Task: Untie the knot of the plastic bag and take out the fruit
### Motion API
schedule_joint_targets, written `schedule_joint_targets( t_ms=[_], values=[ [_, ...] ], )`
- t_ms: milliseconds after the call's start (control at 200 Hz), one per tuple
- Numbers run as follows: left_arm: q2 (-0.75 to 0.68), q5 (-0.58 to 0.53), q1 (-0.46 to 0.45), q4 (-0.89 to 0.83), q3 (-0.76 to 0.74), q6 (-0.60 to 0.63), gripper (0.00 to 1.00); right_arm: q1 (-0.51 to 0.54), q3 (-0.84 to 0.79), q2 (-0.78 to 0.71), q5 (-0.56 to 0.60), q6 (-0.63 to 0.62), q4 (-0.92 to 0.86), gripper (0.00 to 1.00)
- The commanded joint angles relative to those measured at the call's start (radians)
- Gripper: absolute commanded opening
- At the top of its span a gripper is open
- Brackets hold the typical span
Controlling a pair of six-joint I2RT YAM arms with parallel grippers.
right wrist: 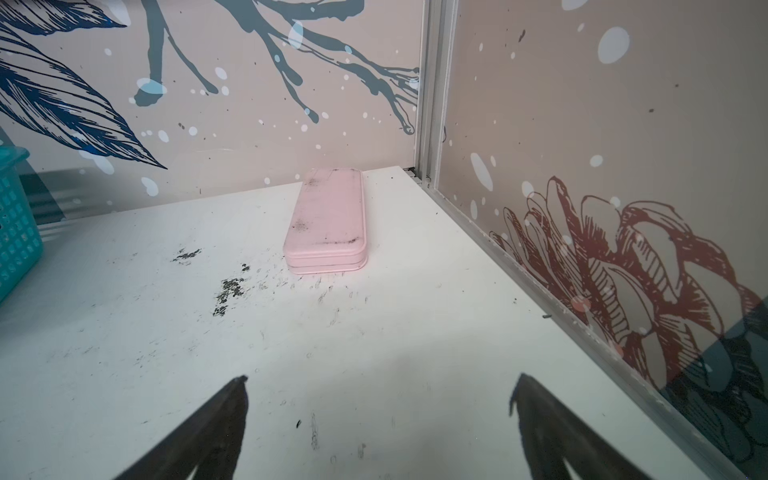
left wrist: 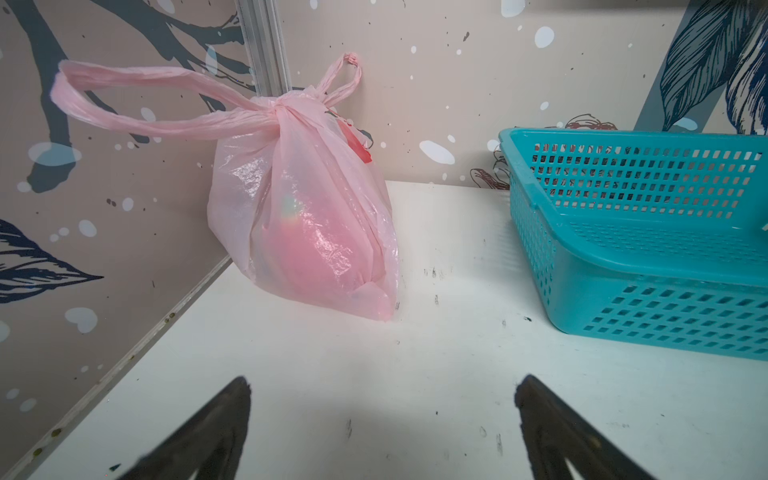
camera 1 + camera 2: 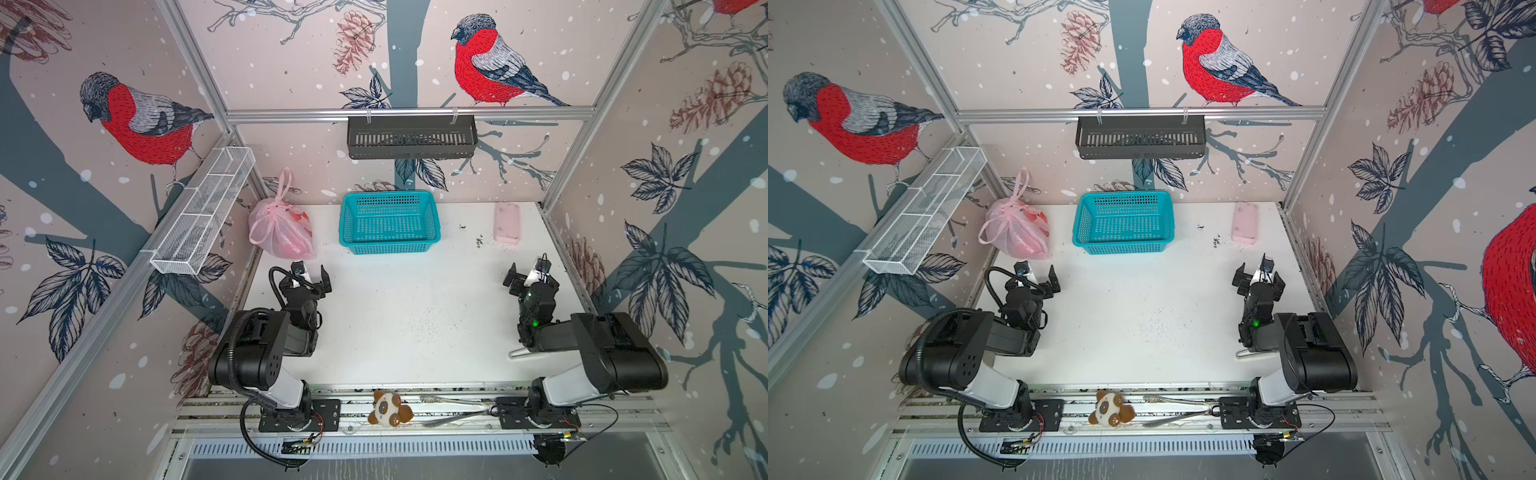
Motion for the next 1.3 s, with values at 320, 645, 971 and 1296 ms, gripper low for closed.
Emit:
schedule_joint_targets(
  t_ms=[320,645,971,1296],
  values=[
    [0.001,0.0,-0.003,0.033,0.006,0.011,0.99,0.004,-0.002,-0.006,0.014,0.008,0.021,0.99],
    [0.001,-0.002,-0.003,0.033,0.006,0.012,0.99,0.004,-0.003,-0.005,0.014,0.008,0.021,0.99],
    [0.001,-0.001,-0.003,0.033,0.006,0.012,0.99,0.003,-0.004,-0.006,0.015,0.009,0.023,0.99],
    [-0.008,0.034,-0.003,0.021,0.01,0.024,0.99,0.003,-0.004,-0.007,0.014,0.009,0.023,0.99]
  ],
)
